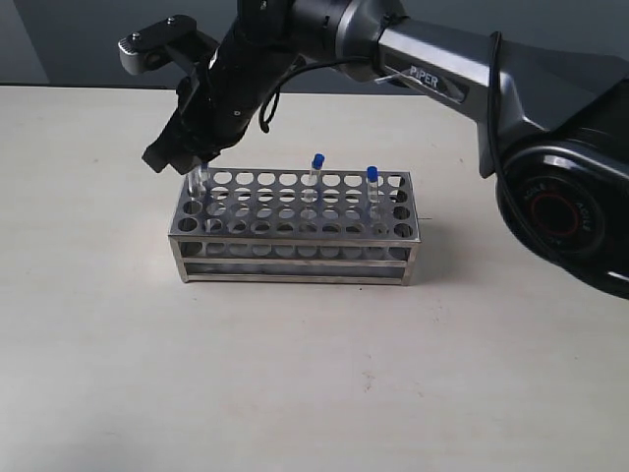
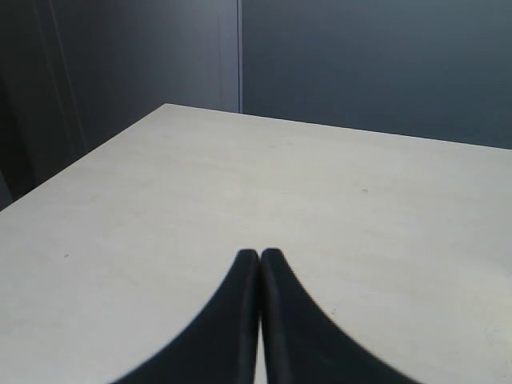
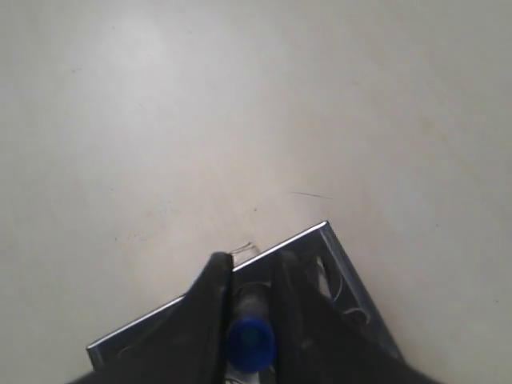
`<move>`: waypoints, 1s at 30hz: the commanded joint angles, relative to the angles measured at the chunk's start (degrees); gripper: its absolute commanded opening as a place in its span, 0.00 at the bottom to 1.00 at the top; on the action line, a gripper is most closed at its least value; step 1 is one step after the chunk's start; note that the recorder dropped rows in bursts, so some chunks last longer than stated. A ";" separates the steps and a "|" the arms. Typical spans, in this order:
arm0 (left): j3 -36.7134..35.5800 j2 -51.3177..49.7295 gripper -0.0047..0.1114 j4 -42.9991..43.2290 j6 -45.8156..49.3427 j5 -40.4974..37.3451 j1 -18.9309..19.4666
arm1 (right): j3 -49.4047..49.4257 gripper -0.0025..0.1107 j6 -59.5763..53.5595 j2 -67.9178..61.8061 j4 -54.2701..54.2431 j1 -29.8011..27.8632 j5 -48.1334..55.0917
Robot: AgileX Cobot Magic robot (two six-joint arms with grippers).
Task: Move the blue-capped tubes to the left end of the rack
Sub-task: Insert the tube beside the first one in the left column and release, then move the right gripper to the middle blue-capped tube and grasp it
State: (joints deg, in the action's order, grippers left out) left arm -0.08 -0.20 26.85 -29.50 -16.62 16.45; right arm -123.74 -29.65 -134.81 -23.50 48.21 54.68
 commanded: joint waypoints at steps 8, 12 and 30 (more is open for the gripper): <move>0.08 0.20 0.05 -0.03 -0.10 -0.03 0.01 | 0.00 0.45 -0.20 0.15 -2.56 -0.04 0.09; 0.08 0.20 0.05 -0.03 -0.10 -0.03 0.01 | 0.00 0.41 -0.20 0.81 -2.46 -0.15 0.10; 0.08 0.20 0.05 -0.03 -0.10 -0.03 0.01 | 0.00 0.40 13.72 12.68 27.30 -0.81 15.28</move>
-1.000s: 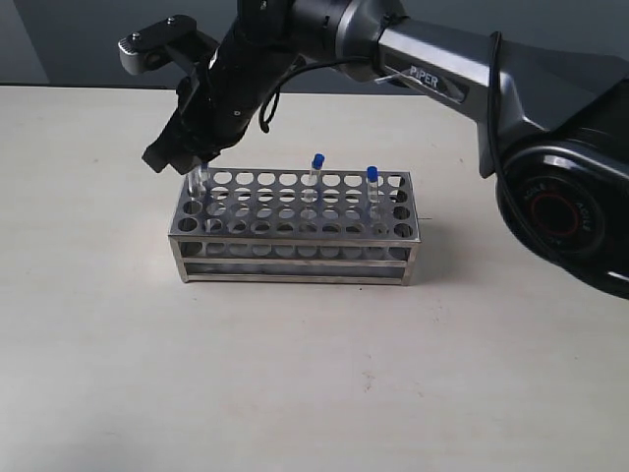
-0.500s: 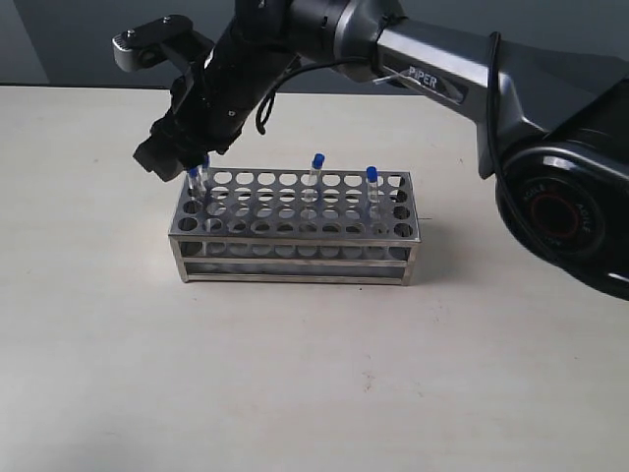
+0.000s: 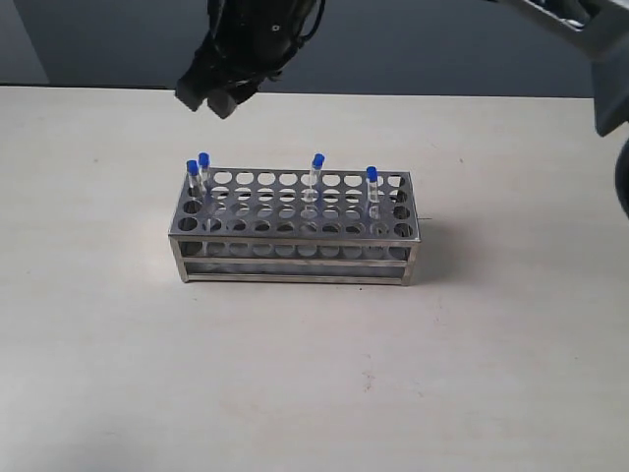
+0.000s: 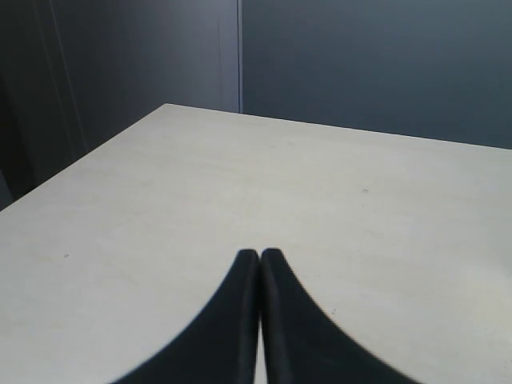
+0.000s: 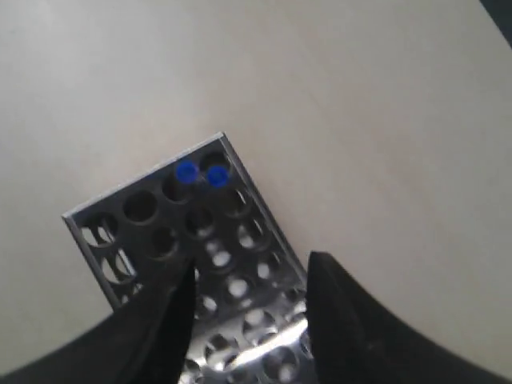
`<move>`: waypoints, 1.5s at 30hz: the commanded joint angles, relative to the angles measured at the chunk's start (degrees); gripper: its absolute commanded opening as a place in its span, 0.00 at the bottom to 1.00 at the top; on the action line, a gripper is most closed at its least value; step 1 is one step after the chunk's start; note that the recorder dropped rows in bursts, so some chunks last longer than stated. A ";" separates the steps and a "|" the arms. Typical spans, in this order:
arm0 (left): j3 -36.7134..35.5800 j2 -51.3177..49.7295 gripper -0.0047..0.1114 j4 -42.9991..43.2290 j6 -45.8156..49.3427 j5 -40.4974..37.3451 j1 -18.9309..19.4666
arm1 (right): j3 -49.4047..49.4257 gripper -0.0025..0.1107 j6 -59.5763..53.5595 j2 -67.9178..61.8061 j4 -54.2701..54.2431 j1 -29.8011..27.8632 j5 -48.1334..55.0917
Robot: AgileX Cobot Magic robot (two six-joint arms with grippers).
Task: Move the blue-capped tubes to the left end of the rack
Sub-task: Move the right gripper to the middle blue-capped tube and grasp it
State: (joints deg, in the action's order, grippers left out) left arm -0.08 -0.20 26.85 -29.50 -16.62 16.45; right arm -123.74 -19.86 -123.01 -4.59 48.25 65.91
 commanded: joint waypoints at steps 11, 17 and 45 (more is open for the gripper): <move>0.08 0.20 0.05 -0.03 -0.10 -0.03 0.01 | 9.60 0.40 6.69 0.45 -0.24 -8.25 1.68; 0.08 0.20 0.05 -0.03 -0.10 -0.03 0.01 | 12.24 0.40 6.58 -0.76 -1.05 -8.25 -3.01; 0.08 0.20 0.05 -0.03 -0.10 -0.03 0.01 | 12.60 0.02 6.58 -4.30 1.79 -8.25 -3.84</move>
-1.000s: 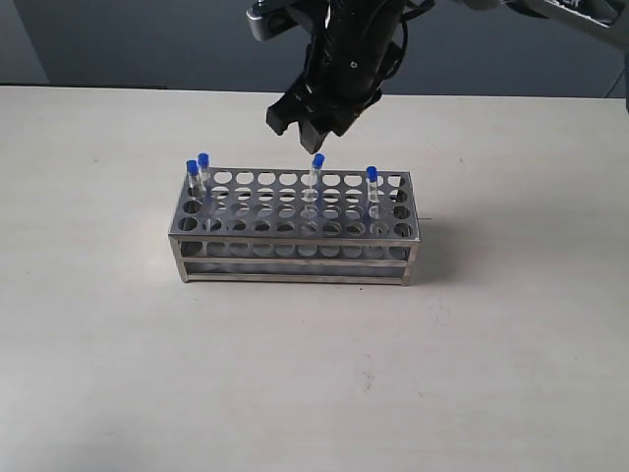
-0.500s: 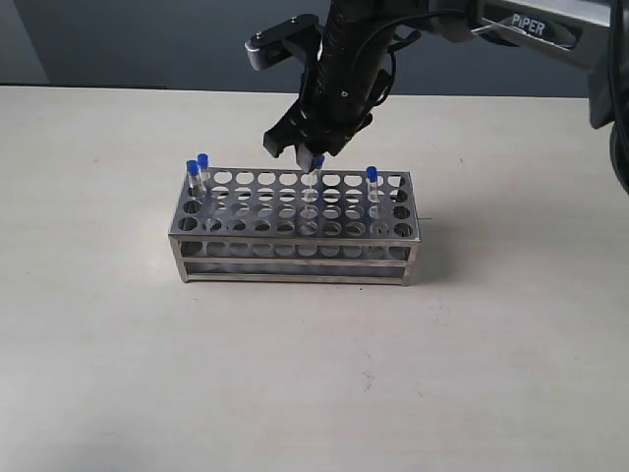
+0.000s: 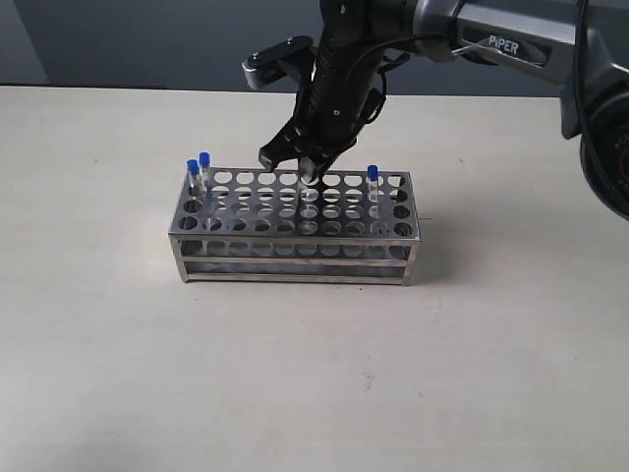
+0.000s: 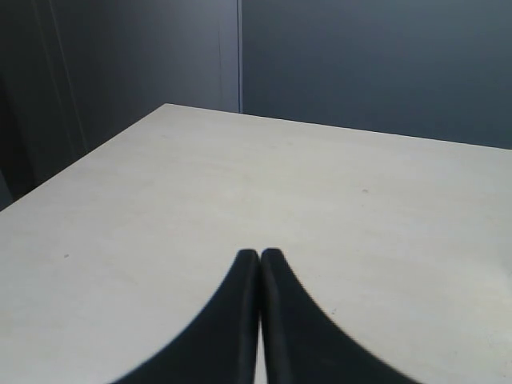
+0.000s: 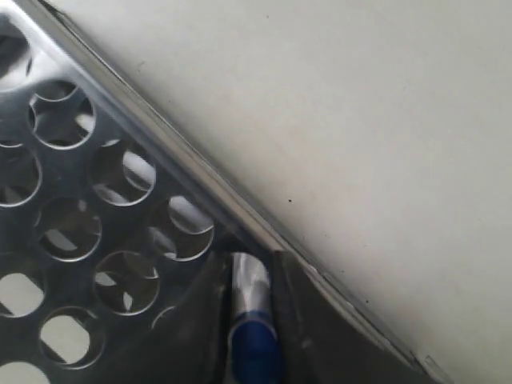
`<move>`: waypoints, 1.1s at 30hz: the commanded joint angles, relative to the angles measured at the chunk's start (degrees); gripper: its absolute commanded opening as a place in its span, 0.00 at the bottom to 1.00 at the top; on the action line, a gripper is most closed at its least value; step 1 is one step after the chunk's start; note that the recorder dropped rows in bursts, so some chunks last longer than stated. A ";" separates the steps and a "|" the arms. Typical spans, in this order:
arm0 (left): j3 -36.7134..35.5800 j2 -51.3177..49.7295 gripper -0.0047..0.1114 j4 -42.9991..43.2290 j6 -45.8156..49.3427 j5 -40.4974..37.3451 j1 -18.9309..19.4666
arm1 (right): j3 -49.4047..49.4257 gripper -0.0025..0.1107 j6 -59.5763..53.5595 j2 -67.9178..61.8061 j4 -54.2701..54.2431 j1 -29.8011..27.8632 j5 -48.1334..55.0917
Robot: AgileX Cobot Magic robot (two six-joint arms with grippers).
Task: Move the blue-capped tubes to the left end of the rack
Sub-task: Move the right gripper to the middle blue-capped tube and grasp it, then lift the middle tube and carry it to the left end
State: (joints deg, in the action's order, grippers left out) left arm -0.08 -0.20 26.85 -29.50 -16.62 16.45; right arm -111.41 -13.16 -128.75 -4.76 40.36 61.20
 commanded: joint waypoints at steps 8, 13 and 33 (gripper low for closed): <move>0.08 0.20 0.05 -0.03 -0.10 -0.03 0.01 | 0.27 0.02 -0.12 7.52 1.96 -0.36 1.46; 0.08 0.20 0.05 -0.03 -0.10 -0.03 0.01 | 0.27 0.02 -0.24 10.66 1.70 -0.36 2.31; 0.08 0.20 0.05 -0.03 -0.10 -0.03 0.01 | -4.18 0.02 -11.92 8.90 -9.00 10.47 0.35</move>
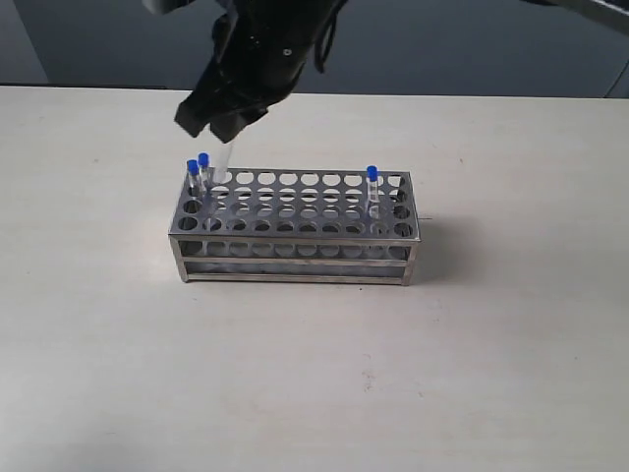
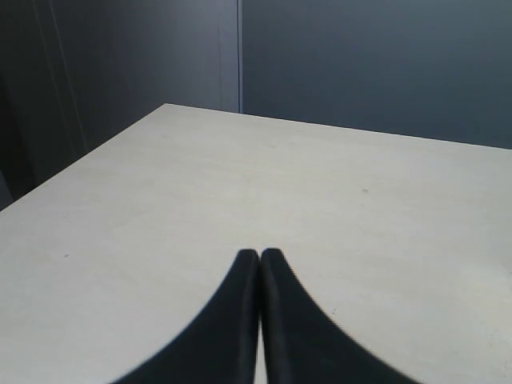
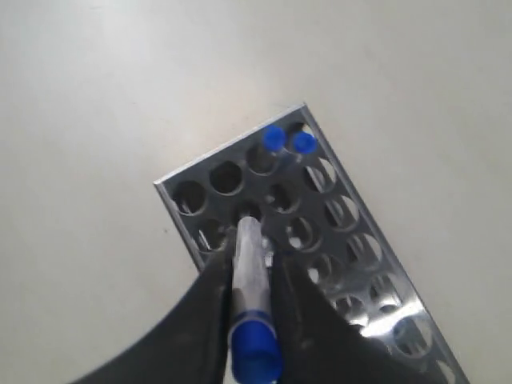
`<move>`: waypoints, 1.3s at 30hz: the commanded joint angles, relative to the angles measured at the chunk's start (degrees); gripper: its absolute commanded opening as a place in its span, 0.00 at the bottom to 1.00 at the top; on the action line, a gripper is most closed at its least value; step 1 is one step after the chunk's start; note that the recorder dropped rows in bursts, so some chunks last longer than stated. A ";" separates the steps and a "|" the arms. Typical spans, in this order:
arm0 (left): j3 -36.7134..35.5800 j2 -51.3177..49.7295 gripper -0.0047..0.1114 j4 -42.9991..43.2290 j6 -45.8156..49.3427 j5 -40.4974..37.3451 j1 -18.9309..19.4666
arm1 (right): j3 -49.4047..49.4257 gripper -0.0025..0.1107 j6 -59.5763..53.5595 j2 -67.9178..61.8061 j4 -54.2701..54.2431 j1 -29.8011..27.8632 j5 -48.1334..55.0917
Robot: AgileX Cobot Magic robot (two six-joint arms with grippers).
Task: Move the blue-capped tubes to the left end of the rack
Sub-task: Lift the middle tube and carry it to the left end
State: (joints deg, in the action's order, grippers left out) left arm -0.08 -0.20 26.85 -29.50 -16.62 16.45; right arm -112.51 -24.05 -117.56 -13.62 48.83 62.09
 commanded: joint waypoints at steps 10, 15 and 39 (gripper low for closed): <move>0.08 0.20 0.05 -0.03 -0.10 -0.03 0.01 | -9.45 0.02 -1.03 -7.85 0.01 2.78 2.93; 0.08 0.20 0.05 -0.03 -0.10 -0.03 0.01 | -9.45 0.02 -0.91 -9.00 1.72 2.63 2.81; 0.08 0.20 0.05 -0.03 -0.10 -0.03 0.01 | -9.45 0.15 -0.80 -15.90 -3.43 2.63 -4.77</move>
State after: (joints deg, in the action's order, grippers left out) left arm -0.08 -0.20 26.85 -29.50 -16.62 16.45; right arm -121.77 -24.74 -132.13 -15.12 51.64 59.57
